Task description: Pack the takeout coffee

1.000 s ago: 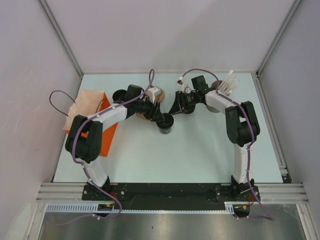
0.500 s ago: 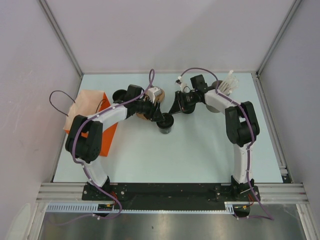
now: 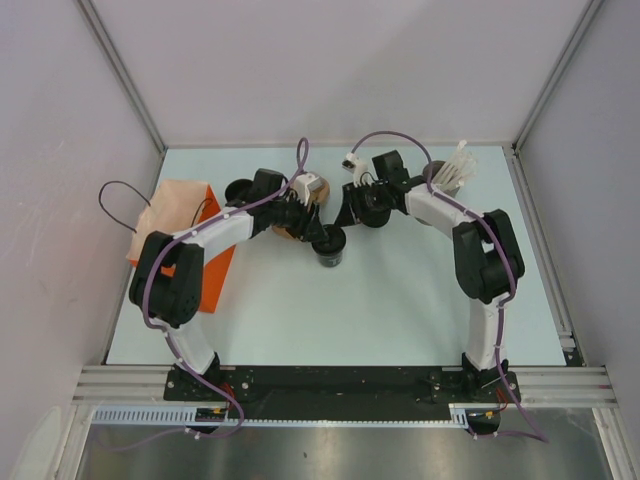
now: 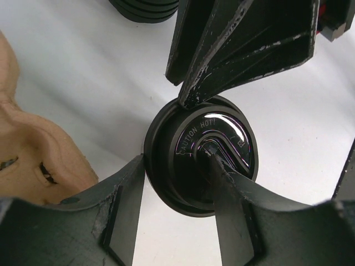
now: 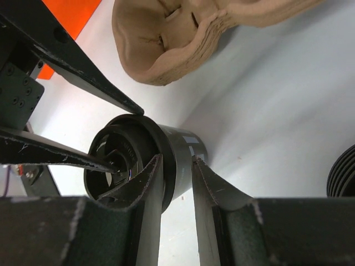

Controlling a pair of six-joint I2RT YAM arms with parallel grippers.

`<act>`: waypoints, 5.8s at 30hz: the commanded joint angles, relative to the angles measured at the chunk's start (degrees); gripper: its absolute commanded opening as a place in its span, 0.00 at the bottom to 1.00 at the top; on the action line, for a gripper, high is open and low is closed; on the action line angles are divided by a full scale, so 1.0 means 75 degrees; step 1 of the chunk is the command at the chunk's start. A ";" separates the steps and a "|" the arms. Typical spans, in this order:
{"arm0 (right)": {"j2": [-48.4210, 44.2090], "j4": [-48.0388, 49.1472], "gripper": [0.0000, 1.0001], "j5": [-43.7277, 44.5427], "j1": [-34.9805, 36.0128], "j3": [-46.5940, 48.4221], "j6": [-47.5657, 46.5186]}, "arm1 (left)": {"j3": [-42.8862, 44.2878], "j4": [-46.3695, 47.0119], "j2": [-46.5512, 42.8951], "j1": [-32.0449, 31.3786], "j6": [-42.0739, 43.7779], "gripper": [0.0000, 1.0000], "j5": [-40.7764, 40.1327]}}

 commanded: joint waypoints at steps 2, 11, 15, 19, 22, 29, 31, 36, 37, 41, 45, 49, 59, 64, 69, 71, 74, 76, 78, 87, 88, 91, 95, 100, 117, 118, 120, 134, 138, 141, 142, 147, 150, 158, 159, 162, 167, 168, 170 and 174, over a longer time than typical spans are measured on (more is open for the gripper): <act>0.0889 -0.1173 0.29 0.2311 0.0297 -0.0725 -0.0870 | -0.0350 -0.0929 0.0005 -0.0005 0.0634 0.54 -0.0777; 0.0327 -0.1021 0.29 0.2334 0.0332 -0.1299 -0.1011 | -0.0326 -0.0894 -0.0182 -0.0006 0.0669 0.54 -0.0777; -0.0142 -0.0822 0.29 0.2124 0.0332 -0.1475 -0.0988 | -0.0385 -0.0812 -0.0322 -0.0017 0.0681 0.54 -0.0730; -0.0645 -0.0378 0.30 0.2041 0.0356 -0.1440 -0.0953 | -0.0444 -0.0753 -0.0486 -0.0029 0.0681 0.54 -0.0730; -0.0903 -0.0259 0.30 0.1889 0.0356 -0.1394 -0.0929 | -0.0490 -0.0753 -0.0604 -0.0076 0.0716 0.54 -0.0730; -0.0718 -0.0598 0.30 0.1795 0.0438 -0.1393 -0.1035 | -0.0479 -0.0800 -0.0709 -0.0123 0.0763 0.54 -0.0859; -0.0495 -0.0704 0.30 0.1818 0.0438 -0.1405 -0.1046 | -0.0514 -0.0788 -0.0709 -0.0158 0.0774 0.54 -0.0894; -0.0143 -0.0739 0.31 0.2135 0.0520 -0.1592 -0.1152 | -0.0619 -0.0765 -0.0780 -0.0251 0.0880 0.54 -0.1116; -0.0143 -0.0716 0.31 0.2158 0.0543 -0.1639 -0.1152 | -0.0643 -0.0730 -0.0838 -0.0252 0.0903 0.54 -0.1152; -0.0213 -0.0576 0.33 0.2252 0.0532 -0.1733 -0.1105 | -0.0818 -0.0671 -0.0885 -0.0310 0.0950 0.54 -0.1222; -0.0447 -0.0435 0.33 0.2264 0.0543 -0.1733 -0.1105 | -0.0971 -0.0612 -0.0897 -0.0345 0.0985 0.54 -0.1281; -0.0598 -0.0388 0.36 0.2217 0.0543 -0.1675 -0.1129 | -0.1064 -0.0542 -0.0932 -0.0345 0.0986 0.54 -0.1304; -0.0776 -0.0926 0.62 0.0086 -0.0230 -0.0433 -0.0543 | -0.0784 -0.0612 -0.0780 -0.0357 0.0845 0.54 -0.1211; -0.0670 -0.1103 0.68 -0.0689 -0.0371 -0.0245 -0.0227 | -0.0737 -0.0601 -0.0721 -0.0357 0.0798 0.54 -0.1199; -0.0682 -0.0869 0.68 -0.0654 -0.0534 -0.0210 0.0066 | -0.0678 -0.0565 -0.0674 -0.0357 0.0751 0.54 -0.1164; -0.0705 -0.0775 0.69 -0.0864 -0.0570 -0.0175 0.0172 | -0.0666 -0.0577 -0.0663 -0.0369 0.0751 0.54 -0.1175; -0.0693 -0.0646 0.70 -0.0982 -0.0430 -0.0151 0.0336 | -0.0643 -0.0577 -0.0639 -0.0357 0.0751 0.54 -0.1175; -0.0635 -0.0611 0.72 -0.0982 -0.0336 -0.0116 0.0383 | -0.0620 -0.0577 -0.0639 -0.0357 0.0728 0.54 -0.1164; -0.0553 -0.0599 0.72 -0.0878 -0.0172 -0.0093 0.0407 | -0.0619 -0.0577 -0.0639 -0.0357 0.0716 0.54 -0.1152; -0.0073 -0.0599 0.71 -0.0795 0.0168 0.0153 0.0594 | -0.0607 -0.0577 -0.0639 -0.0357 0.0704 0.54 -0.1129; -0.0049 -0.0599 0.70 -0.0772 0.0168 0.0177 0.0617 | -0.0608 -0.0565 -0.0639 -0.0357 0.0704 0.54 -0.1128; 0.0103 -0.0610 0.60 -0.0806 0.0180 0.0259 0.0676 | -0.0631 -0.0565 -0.0662 -0.0357 0.0716 0.54 -0.1128; 0.0197 -0.0680 0.48 -0.0841 0.0180 0.0236 0.0653 | -0.0643 -0.0565 -0.0663 -0.0357 0.0716 0.54 -0.1152; 0.0302 -0.0798 0.45 -0.0818 0.0191 0.0154 0.0512 | -0.0561 -0.0589 -0.0744 -0.0357 0.0669 0.56 -0.0895; 0.0127 -0.0868 0.43 -0.0596 0.0344 0.0083 0.0302 | -0.0162 -0.0390 -0.0826 0.0018 0.0142 0.66 0.0196; 0.0092 -0.0903 0.43 -0.0561 0.0379 0.0083 0.0267 | -0.0174 -0.0355 -0.0850 0.0041 0.0118 0.67 0.0207; 0.0080 -0.0915 0.43 -0.0479 0.0426 0.0083 0.0220 | -0.0162 -0.0308 -0.0931 0.0135 0.0048 0.67 0.0231; -0.0060 -0.0985 0.43 -0.0150 0.0543 0.0036 0.0032 | -0.0303 -0.0377 -0.1249 0.0838 -0.0023 0.67 0.0571; -0.0072 -0.1020 0.43 -0.0104 0.0567 0.0036 -0.0015 | -0.0397 -0.0577 -0.0956 0.0978 0.0083 0.65 0.0664; -0.0072 -0.1067 0.44 -0.0103 0.0567 0.0036 -0.0039 | -0.0385 -0.0531 -0.0687 0.1084 0.0025 0.63 0.0910; -0.0072 -0.1067 0.44 -0.0103 0.0567 0.0036 -0.0050 | -0.0397 -0.0507 -0.0628 0.1119 -0.0033 0.63 0.0957; -0.0096 -0.1126 0.44 -0.0115 0.0590 0.0048 -0.0120 | -0.0291 -0.0530 -0.0137 0.1131 -0.0081 0.61 0.1332; -0.0107 -0.1150 0.44 -0.0103 0.0590 0.0037 -0.0144 | -0.0209 -0.0565 0.0017 0.1131 -0.0081 0.59 0.1414; -0.0037 -0.1185 0.44 -0.0045 0.0614 0.0036 -0.0179 | -0.0151 -0.0623 0.0228 0.1131 -0.0081 0.52 0.1380; -0.0026 -0.1219 0.44 -0.0033 0.0614 0.0036 -0.0168 | -0.0139 -0.0647 0.0263 0.1131 -0.0081 0.51 0.1345; 0.0045 -0.1278 0.44 0.0014 0.0637 0.0001 -0.0167 | -0.0081 -0.0858 0.0334 0.1119 0.0024 0.46 0.0947; 0.0197 -0.1325 0.43 0.0131 0.0672 -0.0092 -0.0472 | -0.0057 -0.1303 0.0404 0.1038 0.0293 0.35 0.0256; 0.0220 -0.1337 0.43 0.0143 0.0672 -0.0104 -0.0495 | -0.0057 -0.1362 0.0416 0.0979 0.0352 0.34 0.0115; 0.0267 -0.1360 0.43 0.0166 0.0696 -0.0128 -0.0589 | -0.0069 -0.1456 0.0439 0.0921 0.0434 0.32 -0.0074; 0.0338 -0.1407 0.43 0.0155 0.0707 -0.0128 -0.0706 | -0.0092 -0.1410 0.0346 0.0908 0.0458 0.31 -0.0156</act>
